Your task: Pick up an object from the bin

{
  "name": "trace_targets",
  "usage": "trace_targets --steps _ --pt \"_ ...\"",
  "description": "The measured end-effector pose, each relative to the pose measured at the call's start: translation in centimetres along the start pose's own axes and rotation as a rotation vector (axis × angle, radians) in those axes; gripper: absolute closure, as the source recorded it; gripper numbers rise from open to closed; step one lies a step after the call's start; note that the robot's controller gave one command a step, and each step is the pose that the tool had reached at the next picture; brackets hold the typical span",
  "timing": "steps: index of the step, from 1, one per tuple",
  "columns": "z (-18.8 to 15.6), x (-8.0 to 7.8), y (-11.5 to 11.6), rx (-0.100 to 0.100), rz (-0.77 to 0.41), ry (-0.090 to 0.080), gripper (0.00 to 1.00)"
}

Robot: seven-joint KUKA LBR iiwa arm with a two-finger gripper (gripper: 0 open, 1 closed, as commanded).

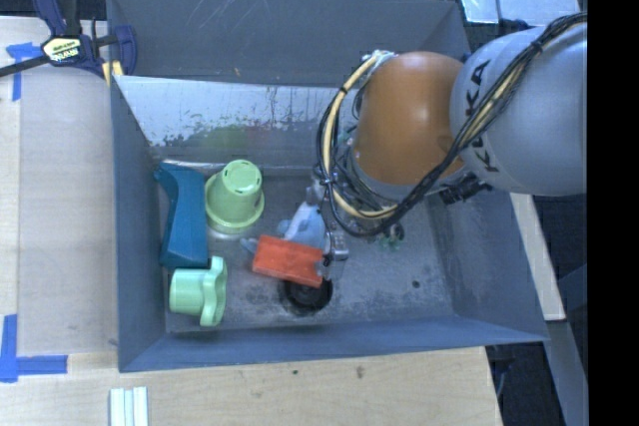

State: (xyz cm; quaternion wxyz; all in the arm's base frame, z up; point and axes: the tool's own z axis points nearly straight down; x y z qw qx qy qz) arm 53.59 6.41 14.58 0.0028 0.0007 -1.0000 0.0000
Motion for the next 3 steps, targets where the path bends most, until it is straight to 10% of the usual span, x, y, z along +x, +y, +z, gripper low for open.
trace_targets --steps 3 --pt "0.7 1.4 4.0 0.000 0.077 -0.006 0.00"
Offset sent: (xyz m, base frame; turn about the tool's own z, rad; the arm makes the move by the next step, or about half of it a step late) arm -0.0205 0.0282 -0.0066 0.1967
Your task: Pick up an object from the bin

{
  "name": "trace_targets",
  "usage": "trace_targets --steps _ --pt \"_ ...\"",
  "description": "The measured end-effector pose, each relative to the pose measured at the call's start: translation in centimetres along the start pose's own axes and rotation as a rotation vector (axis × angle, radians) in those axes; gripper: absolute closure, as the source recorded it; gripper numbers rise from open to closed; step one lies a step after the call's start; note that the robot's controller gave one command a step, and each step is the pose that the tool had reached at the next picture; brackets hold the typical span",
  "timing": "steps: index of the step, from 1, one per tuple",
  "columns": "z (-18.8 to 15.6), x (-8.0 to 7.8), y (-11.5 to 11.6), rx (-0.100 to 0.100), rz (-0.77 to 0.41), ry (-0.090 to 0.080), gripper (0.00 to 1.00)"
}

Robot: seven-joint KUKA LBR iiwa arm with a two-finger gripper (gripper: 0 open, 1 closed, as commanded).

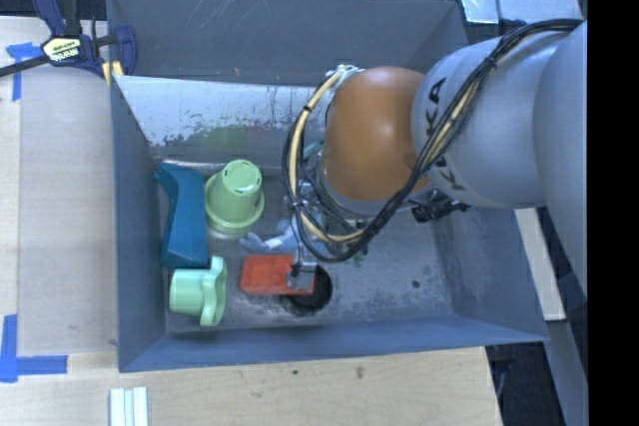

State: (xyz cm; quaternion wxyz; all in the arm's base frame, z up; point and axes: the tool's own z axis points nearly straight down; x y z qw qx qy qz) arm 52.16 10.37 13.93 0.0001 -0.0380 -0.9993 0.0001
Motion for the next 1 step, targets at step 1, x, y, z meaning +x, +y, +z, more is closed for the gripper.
trace_targets --steps 1 --pt "0.83 0.41 -0.17 0.001 0.200 0.001 0.00"
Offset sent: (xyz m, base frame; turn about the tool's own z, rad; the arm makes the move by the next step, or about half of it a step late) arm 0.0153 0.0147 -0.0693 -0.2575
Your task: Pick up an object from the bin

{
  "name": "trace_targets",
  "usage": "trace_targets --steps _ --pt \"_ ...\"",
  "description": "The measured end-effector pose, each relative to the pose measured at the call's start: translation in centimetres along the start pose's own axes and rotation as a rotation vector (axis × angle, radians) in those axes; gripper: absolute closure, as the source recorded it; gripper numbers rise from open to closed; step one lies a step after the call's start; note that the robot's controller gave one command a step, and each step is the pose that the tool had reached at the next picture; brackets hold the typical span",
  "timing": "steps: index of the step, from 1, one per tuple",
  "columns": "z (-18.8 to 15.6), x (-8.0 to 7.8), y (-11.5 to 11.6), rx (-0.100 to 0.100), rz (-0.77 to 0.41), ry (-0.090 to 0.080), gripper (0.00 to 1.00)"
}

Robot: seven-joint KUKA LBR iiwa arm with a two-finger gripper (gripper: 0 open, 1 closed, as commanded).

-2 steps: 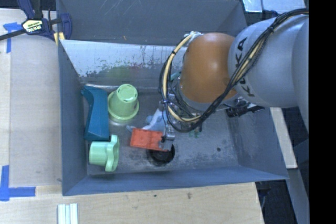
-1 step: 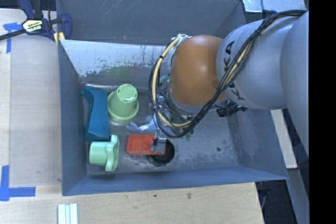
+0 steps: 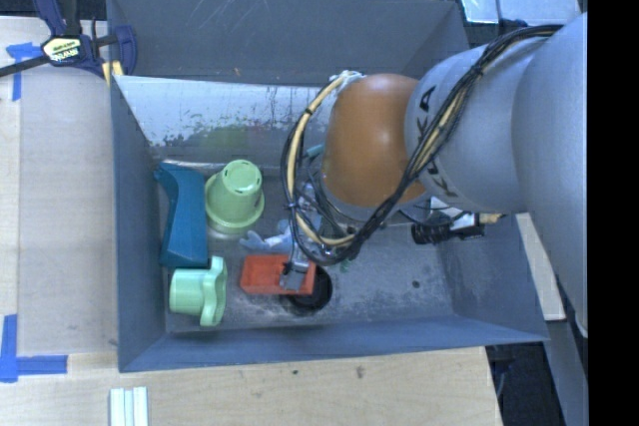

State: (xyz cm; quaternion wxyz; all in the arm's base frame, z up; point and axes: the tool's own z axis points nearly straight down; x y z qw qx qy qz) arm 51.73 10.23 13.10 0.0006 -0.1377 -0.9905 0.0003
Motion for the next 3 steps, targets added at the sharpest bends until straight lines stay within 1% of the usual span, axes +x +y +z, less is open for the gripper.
trace_targets --steps 1,2,3 --pt "2.5 -0.6 0.9 0.001 -0.022 0.003 0.00" --pt "5.3 -0.2 1.9 -0.009 -0.032 -0.009 1.00" --pt "5.7 -0.1 1.7 -0.006 -0.031 -0.007 1.00"
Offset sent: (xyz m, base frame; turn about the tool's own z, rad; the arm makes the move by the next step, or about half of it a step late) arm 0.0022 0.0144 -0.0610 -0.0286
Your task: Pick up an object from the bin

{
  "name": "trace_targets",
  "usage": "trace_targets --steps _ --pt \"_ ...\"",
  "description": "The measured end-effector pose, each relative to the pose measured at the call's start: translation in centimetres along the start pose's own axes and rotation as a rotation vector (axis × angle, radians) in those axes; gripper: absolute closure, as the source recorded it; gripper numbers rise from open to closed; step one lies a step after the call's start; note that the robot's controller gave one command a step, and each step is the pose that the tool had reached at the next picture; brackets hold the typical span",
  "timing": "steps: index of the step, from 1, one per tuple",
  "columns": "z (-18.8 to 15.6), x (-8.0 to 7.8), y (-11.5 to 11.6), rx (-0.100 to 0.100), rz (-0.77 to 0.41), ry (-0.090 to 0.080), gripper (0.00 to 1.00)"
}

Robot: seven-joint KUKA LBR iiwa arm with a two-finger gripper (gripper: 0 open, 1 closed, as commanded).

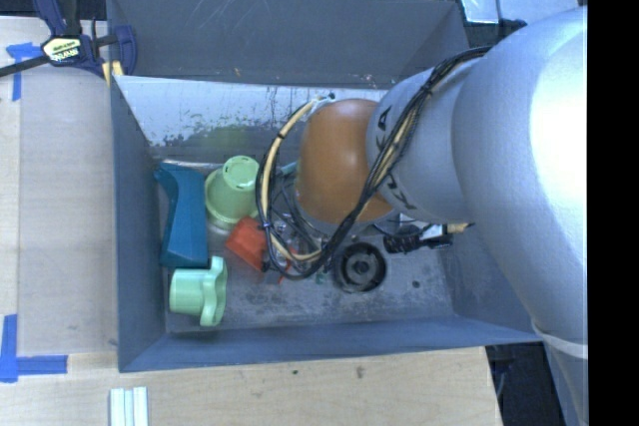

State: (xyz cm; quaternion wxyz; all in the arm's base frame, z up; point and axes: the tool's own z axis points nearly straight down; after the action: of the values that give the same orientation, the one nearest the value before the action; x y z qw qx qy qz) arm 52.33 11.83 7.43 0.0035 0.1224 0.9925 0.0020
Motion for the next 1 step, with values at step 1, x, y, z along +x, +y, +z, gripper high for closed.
trace_targets --steps 1 --pt "-0.25 0.05 -0.06 0.000 0.000 -0.001 1.00"
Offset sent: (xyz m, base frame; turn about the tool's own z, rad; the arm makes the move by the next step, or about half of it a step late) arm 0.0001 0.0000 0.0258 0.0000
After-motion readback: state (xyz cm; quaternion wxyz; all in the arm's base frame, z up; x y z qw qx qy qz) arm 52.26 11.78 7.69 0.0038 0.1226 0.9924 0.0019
